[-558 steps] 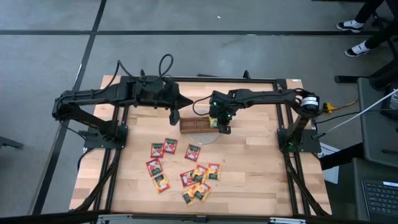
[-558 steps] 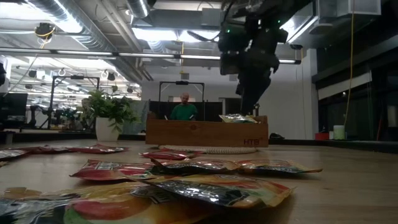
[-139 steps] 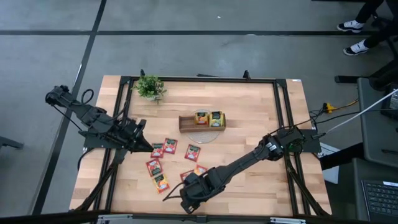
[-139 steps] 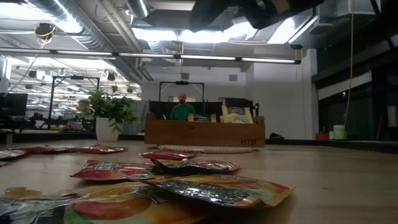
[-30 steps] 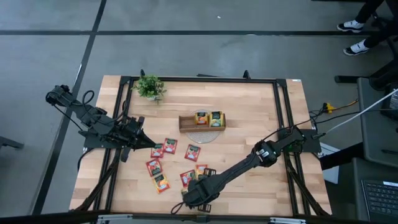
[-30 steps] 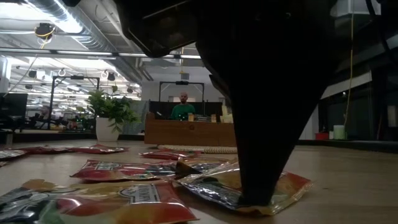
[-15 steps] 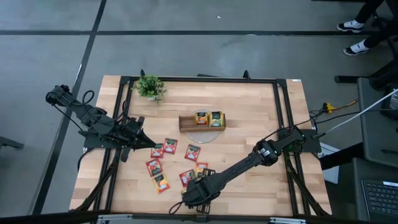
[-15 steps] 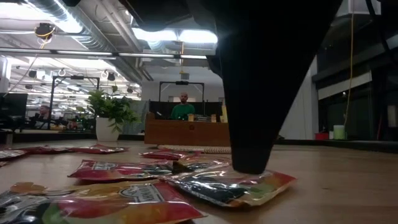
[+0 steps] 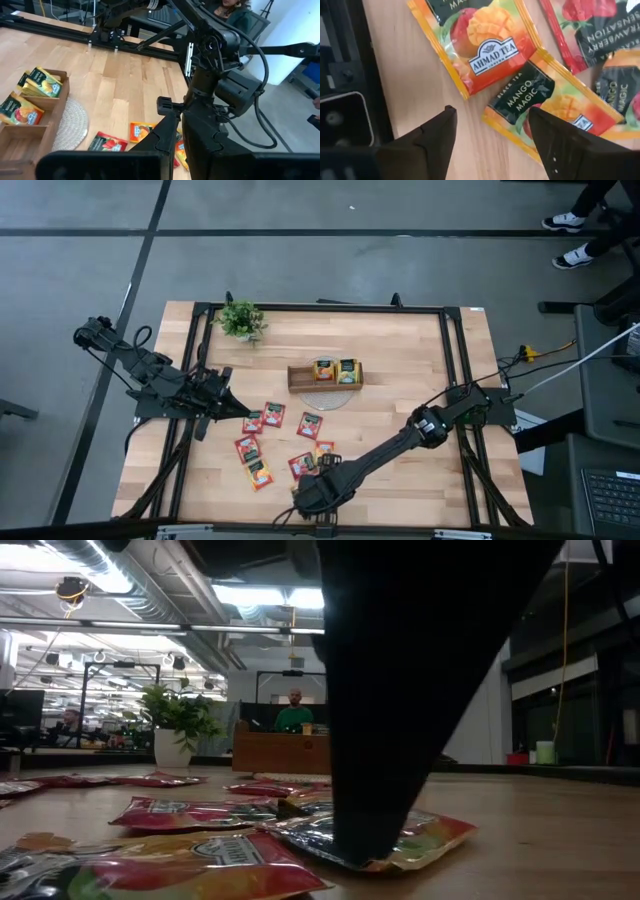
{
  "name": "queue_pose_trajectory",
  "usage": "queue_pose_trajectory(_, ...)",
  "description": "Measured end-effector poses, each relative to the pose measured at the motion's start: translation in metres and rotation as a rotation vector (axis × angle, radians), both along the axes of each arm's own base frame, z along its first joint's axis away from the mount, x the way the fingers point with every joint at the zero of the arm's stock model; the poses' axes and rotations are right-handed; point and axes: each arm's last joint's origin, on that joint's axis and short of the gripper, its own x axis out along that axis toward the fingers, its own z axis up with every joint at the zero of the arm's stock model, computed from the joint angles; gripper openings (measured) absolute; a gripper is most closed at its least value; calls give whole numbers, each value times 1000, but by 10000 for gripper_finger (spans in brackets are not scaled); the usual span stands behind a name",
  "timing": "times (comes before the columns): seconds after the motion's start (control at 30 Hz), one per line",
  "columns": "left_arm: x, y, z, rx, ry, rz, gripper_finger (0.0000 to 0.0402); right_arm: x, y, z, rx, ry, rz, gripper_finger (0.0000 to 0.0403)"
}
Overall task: Pick & Place Tea
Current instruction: Put the orange tea bag into the middle section of the wooden organizer
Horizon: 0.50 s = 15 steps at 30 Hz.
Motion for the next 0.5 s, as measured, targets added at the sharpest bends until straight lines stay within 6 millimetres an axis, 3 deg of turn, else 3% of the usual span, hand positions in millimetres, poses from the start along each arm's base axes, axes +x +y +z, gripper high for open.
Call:
queue_pose_trajectory(0.37, 0, 2, -3, 30, 17, 57, 29, -6, -1, -21, -40, 20, 61, 227)
queue_pose_trajectory(0.5, 0, 2, -3, 31, 17, 57, 29, -9, -1, -28, -80, 24, 72, 203)
